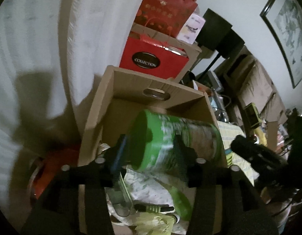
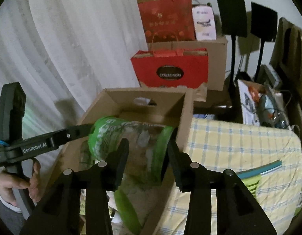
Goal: Organize objects
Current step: 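Lower the green can into the box and open both tools, then move the left tool toward the lime-green squeegee handle on the table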
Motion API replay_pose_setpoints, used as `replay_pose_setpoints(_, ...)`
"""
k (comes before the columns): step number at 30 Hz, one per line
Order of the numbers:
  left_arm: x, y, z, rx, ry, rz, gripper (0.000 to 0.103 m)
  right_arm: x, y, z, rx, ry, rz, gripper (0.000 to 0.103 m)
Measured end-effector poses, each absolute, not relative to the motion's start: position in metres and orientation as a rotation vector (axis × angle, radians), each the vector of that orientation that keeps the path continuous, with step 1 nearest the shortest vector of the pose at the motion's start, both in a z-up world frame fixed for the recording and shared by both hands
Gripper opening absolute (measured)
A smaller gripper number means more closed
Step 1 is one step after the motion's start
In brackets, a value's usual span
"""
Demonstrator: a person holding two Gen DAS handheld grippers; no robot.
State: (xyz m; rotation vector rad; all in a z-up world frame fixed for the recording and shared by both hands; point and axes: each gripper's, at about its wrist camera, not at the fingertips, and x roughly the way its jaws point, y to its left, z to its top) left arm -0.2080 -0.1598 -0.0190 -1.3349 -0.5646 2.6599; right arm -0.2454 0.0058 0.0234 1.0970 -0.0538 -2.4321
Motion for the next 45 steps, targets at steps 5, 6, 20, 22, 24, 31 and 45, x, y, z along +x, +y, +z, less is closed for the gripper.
replay_pose_setpoints(5,-0.195,-0.153,-0.002,-1.292,-0.529,2.69,0.064,-0.232,0.021,0.038,1.066,-0.049,-2.464,0.049)
replay_pose_setpoints(6,-0.191,-0.15,0.001,-1.284,-0.511,2.696,0.065,-0.23,0.024,0.04,1.066,-0.049,-2.468,0.054)
replay_pose_setpoints(20,-0.165,-0.109,0.017,-1.286,-0.493,2.649,0.101,-0.201,0.071,0.05,1.058,-0.002,-2.577,0.087)
replay_pose_setpoints(22,-0.163,-0.105,0.017,-1.293,-0.503,2.628,0.101,-0.198,0.079,0.05,1.067,-0.004,-2.588,0.087)
replay_pose_setpoints(24,-0.16,-0.097,0.018,-1.298,-0.493,2.615,0.101,-0.195,0.087,0.051,1.074,-0.004,-2.6,0.087)
replay_pose_setpoints(31,-0.152,-0.062,0.024,-1.283,-0.422,2.577,0.101,-0.184,0.126,0.051,1.091,-0.018,-2.648,0.087)
replay_pose_setpoints(45,-0.149,0.019,0.021,-1.27,-0.378,2.456,0.101,-0.17,0.199,0.016,1.191,-0.103,-2.724,0.087)
